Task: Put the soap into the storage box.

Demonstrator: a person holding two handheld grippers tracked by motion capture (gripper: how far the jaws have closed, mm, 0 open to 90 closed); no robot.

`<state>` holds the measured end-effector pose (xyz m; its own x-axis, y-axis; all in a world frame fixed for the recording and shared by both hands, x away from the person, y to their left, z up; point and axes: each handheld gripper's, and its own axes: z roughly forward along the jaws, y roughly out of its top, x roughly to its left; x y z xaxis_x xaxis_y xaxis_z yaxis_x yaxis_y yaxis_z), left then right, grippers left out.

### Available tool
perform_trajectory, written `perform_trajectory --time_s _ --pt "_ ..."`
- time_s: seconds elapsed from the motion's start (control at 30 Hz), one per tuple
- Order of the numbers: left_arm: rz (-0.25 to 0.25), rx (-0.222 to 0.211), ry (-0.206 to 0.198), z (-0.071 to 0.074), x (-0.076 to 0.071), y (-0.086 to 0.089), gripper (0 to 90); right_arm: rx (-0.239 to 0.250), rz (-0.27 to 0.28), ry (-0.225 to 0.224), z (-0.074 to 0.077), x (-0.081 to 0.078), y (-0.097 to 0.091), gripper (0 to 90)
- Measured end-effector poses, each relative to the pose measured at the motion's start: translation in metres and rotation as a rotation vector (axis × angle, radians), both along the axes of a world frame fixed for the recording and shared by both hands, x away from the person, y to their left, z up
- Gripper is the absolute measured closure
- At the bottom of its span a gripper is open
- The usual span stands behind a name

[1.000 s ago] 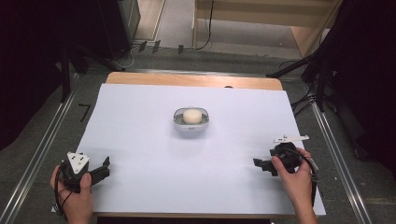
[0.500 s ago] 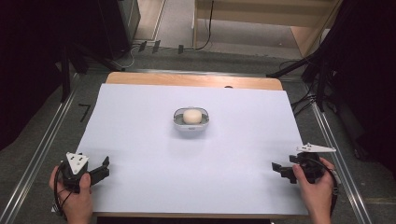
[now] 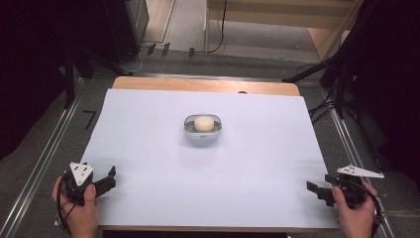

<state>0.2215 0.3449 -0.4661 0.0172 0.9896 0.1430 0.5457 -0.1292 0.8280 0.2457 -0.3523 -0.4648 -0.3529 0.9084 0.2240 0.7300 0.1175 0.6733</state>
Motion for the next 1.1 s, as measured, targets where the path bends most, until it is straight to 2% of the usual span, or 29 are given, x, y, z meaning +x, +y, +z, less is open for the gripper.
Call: perform_trajectory --time_s 0.13,0.2,0.27,0.37,0.4,0.47,0.53,0.7,0.87,0.9,1.1 --pt "0.001 0.002 0.000 0.000 0.000 0.000 14.2 0.011 -0.007 0.003 -0.006 -0.008 -0.012 16.2" --pt "0.001 0.002 -0.001 0.000 0.000 0.000 14.2 0.034 -0.012 -0.006 -0.009 -0.011 -0.018 16.1" --pt "0.001 0.002 0.000 0.000 0.000 -0.001 14.2 0.050 -0.012 -0.029 -0.011 -0.015 -0.024 16.1" --pt "0.000 0.005 -0.004 0.000 0.000 -0.001 14.2 0.112 -0.011 -0.062 -0.012 -0.020 -0.036 15.2" --pt "0.000 0.005 -0.004 0.000 0.000 -0.001 14.2 0.112 -0.011 -0.062 -0.012 -0.020 -0.036 15.2" --pt "0.000 0.005 -0.003 0.000 0.000 -0.001 14.2 0.133 -0.041 -0.078 -0.013 -0.023 -0.045 15.2" --pt "0.000 0.007 -0.001 0.000 0.000 -0.001 14.2 0.147 -0.046 -0.083 -0.015 -0.024 -0.046 15.2" --pt "-0.001 0.016 0.002 0.000 0.000 -0.002 14.1 0.126 -0.039 -0.082 -0.021 -0.017 -0.033 14.6" --pt "0.000 0.021 0.003 0.000 0.000 -0.002 14.2 0.116 -0.029 -0.101 -0.023 -0.012 -0.022 14.0" --pt "0.001 0.022 0.002 0.000 0.000 -0.002 14.2 0.102 -0.040 -0.113 -0.023 -0.012 -0.021 14.0" --pt "0.002 0.022 0.002 0.000 0.000 -0.002 14.2 0.132 -0.060 -0.120 -0.025 -0.013 -0.025 14.0"
